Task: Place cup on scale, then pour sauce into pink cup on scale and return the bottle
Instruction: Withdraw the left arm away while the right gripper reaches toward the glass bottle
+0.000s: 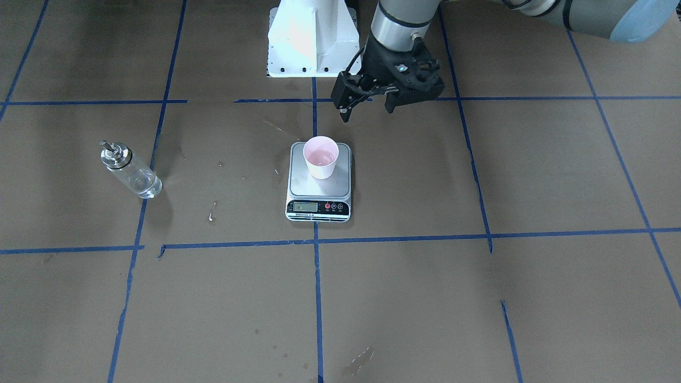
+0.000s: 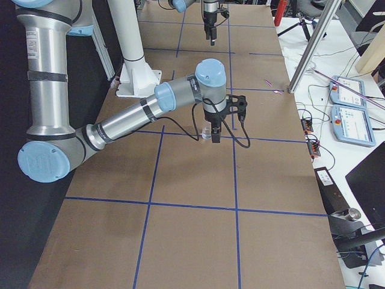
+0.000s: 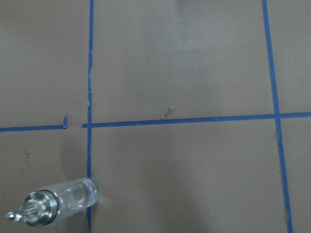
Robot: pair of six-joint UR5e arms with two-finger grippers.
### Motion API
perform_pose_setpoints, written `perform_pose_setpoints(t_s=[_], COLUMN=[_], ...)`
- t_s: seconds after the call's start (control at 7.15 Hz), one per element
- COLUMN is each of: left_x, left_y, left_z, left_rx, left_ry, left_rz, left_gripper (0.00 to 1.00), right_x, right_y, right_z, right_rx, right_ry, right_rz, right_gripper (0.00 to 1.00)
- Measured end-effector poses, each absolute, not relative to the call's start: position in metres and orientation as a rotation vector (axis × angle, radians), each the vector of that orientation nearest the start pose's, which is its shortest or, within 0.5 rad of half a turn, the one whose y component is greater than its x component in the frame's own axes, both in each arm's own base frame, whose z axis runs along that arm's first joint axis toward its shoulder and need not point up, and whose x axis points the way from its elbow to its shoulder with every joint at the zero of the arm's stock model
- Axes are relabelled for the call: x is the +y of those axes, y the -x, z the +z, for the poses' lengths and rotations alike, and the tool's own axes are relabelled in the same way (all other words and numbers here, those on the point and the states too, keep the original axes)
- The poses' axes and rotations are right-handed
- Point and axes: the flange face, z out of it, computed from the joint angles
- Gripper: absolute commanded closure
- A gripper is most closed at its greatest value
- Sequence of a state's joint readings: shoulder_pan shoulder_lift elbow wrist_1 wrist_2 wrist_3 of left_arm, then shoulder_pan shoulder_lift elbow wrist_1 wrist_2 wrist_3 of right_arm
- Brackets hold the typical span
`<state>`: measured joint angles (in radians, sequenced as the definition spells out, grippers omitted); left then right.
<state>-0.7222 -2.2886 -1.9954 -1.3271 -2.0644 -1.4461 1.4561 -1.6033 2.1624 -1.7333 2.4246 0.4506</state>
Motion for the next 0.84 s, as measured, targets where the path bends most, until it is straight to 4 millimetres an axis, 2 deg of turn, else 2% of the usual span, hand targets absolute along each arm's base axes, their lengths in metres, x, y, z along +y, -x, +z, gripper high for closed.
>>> perform_pose_setpoints(t_s=[0.28,0.42,0.56,0.84], left_x=[-0.45,-0.45,-0.447,-0.443], left_y=[-0.32,-0.301,-0.281,-0.233], left_z=[0.107,0.111,0.118,0.145], left_rx=[1.011,1.004,0.998,0.966], left_ry=[-0.003,-0.029,-0.056,-0.15], left_rz=[-0.302,-0.292,-0.278,-0.204], left_gripper=[0.0,0.0,0.0,0.0], right_x=[-0.402,-0.386,-0.368,-0.33], right_y=[0.037,0.063,0.084,0.119], right_z=[0.354,0.339,0.341,0.363], right_rx=[-0.892,-0.879,-0.878,-0.892], right_ry=[-0.111,-0.131,-0.168,-0.27], right_rz=[0.216,0.265,0.299,0.346], right_gripper=[0.0,0.0,0.0,0.0])
